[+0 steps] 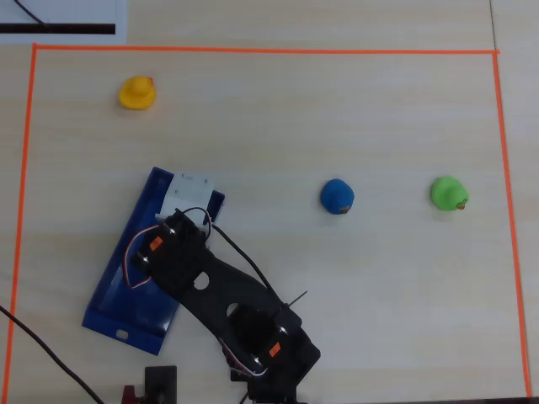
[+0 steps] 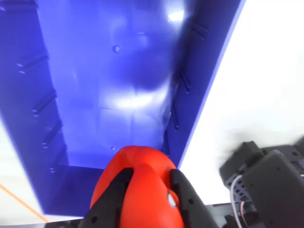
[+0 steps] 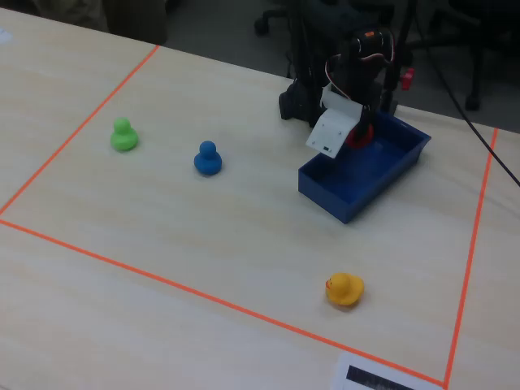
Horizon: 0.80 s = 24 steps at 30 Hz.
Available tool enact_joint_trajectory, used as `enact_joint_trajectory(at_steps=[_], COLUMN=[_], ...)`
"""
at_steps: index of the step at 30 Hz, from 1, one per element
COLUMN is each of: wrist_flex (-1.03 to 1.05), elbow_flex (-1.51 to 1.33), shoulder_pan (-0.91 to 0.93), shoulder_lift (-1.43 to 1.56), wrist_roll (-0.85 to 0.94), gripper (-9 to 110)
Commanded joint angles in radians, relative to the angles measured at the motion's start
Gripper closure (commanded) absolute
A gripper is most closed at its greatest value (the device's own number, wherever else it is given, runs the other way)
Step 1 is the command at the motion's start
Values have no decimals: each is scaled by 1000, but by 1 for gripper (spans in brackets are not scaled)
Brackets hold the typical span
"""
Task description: Grasp red duck and put it into box.
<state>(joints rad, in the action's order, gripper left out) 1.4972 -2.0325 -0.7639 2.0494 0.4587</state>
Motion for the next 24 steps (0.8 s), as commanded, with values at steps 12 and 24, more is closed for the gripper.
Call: enact_joint_trajectory(at_steps=[12,24], wrist_flex=[-38,-804], elbow_flex=[161,100], shoulder_pan=[146,810], shoulder_lift=[9,23], wrist_roll=[133,591], gripper=[74,101])
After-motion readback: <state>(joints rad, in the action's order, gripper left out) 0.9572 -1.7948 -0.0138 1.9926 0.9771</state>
